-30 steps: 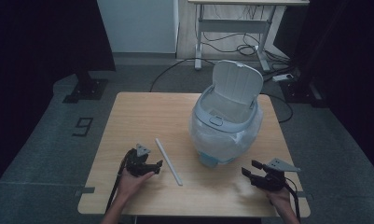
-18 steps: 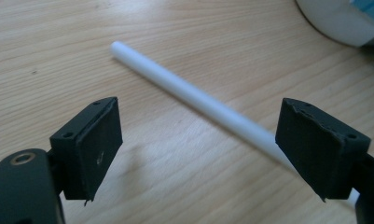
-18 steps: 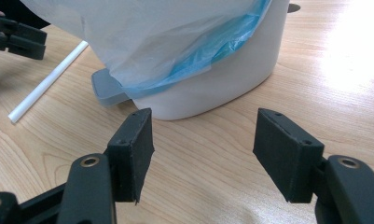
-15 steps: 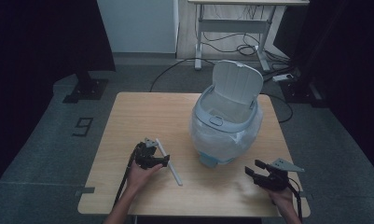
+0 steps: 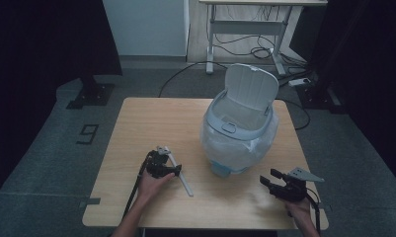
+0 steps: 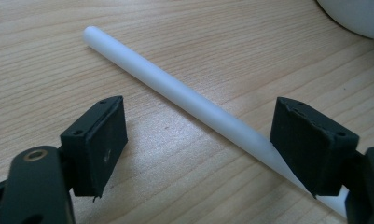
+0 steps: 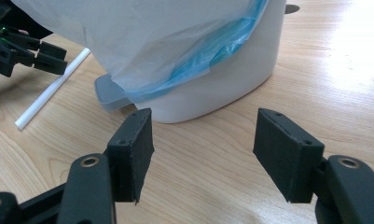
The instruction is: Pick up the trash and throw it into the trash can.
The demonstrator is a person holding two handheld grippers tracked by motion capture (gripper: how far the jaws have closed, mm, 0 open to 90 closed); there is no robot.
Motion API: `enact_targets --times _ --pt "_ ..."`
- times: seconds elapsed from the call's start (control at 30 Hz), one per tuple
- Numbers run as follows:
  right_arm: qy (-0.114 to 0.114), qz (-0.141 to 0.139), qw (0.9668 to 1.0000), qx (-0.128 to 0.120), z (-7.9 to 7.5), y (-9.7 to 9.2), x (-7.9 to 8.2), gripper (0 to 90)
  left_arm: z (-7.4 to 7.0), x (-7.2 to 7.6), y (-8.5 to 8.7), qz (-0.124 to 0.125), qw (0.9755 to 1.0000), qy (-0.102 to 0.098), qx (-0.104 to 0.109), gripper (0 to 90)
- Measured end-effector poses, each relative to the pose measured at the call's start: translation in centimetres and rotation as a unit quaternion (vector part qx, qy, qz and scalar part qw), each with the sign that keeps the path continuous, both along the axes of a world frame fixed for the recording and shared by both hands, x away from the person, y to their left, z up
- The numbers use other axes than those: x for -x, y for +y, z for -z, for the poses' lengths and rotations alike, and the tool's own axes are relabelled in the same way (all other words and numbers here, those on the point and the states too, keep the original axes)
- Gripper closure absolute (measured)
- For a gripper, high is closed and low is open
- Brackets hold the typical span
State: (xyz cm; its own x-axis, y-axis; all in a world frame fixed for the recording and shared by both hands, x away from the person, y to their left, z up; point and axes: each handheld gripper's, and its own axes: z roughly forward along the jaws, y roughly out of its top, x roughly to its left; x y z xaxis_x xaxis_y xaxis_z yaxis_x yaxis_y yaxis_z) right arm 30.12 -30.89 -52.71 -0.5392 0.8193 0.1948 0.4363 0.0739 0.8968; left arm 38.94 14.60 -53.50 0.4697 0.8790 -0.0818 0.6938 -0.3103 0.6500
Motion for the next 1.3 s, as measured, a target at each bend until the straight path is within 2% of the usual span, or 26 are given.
enact_targets --times 0.17,0.33,0.63,0.73,1.0,1.07,1.3 --pt "0.000 0.003 1.0000 0.002 0.1 -0.1 0.0 37.0 0.2 -0.3 0.2 0.002 1.0000 0.004 -0.002 22.1" --pt "0.000 0.002 1.0000 0.005 0.1 -0.1 0.0 37.0 0.2 -0.3 0.4 -0.001 1.0000 0.002 -0.008 30.3" --pt "0.000 0.002 0.9999 0.011 0.2 0.0 0.0 37.0 0.1 -0.1 1.0 -0.007 0.9996 -0.011 -0.024 53.5" --pt "0.001 0.000 0.9998 0.018 0.3 0.2 0.0 37.0 0.1 0.0 1.3 -0.006 0.9997 -0.010 -0.021 62.1" --pt "0.003 -0.001 0.9996 0.027 0.4 0.4 0.0 37.0 0.0 0.2 1.9 -0.003 0.9998 -0.007 -0.018 75.6" --pt "0.004 0.000 0.9995 0.031 0.4 0.4 -0.1 37.0 0.0 0.1 2.2 -0.002 0.9999 -0.005 -0.012 78.9" --pt "0.005 0.001 0.9994 0.034 0.5 0.3 -0.1 37.0 0.0 0.0 2.6 0.002 1.0000 0.003 0.003 79.8"
